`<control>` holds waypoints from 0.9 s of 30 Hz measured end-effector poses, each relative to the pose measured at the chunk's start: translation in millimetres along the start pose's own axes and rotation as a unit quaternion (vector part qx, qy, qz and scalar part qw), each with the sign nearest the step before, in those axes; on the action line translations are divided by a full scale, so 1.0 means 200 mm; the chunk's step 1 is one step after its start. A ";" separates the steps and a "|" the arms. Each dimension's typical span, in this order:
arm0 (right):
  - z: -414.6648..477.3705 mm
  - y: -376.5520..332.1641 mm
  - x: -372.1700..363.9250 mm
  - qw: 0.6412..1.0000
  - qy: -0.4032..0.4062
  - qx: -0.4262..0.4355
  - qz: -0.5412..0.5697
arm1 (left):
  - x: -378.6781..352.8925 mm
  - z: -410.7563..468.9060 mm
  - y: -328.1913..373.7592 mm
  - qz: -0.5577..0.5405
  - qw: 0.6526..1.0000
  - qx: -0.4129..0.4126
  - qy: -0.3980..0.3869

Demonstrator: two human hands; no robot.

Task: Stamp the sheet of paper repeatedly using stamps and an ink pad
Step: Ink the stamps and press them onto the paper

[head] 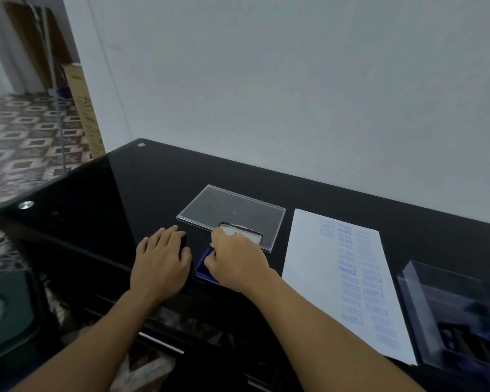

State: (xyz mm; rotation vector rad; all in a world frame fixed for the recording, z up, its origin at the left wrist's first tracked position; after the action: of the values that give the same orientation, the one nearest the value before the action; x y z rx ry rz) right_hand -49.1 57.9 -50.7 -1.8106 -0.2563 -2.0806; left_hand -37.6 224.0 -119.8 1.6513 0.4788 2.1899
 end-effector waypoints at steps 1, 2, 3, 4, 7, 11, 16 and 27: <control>0.00 0.00 -0.01 1.000 0.004 -0.003 0.002 | 0.00 0.00 0.00 0.002 1.000 0.000 0.001; 0.00 0.00 -0.02 1.000 0.006 -0.007 0.001 | 0.00 0.00 0.00 0.003 1.000 -0.001 0.002; 0.00 0.00 -0.02 1.000 0.008 -0.008 -0.001 | 0.00 0.00 0.00 0.004 1.000 -0.001 0.003; 0.00 0.00 -0.03 1.000 0.005 -0.011 -0.001 | 0.00 0.00 0.01 0.005 1.000 0.000 0.005; 0.00 -0.01 -0.04 1.000 -0.013 -0.023 0.015 | 0.00 0.00 0.01 0.004 1.000 0.010 0.005; 0.05 -0.01 -0.05 0.997 -0.056 -0.035 0.035 | 0.00 0.00 0.01 0.004 1.000 0.012 0.004; 0.07 0.00 -0.02 0.996 -0.071 -0.035 0.048 | 0.00 0.00 0.02 -0.004 1.000 0.015 0.009; 0.05 -0.01 -0.02 0.996 -0.064 -0.044 0.052 | 0.00 0.00 0.03 -0.004 1.000 0.017 0.007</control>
State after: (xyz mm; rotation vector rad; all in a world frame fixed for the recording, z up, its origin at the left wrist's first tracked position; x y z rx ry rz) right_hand -40.1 63.8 -52.9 -1.9690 -0.1013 -1.9356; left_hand -39.0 219.2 -116.8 1.6495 0.5293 2.2021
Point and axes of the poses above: each hand's wrist, its own z-axis towards the middle knuckle, its own x-axis out of the back of the hand, y = z × x, the point moved 2 cm from there along z, towards the middle knuckle, and after that the axes turned 11 degrees about -z, right-handed, at the moved point
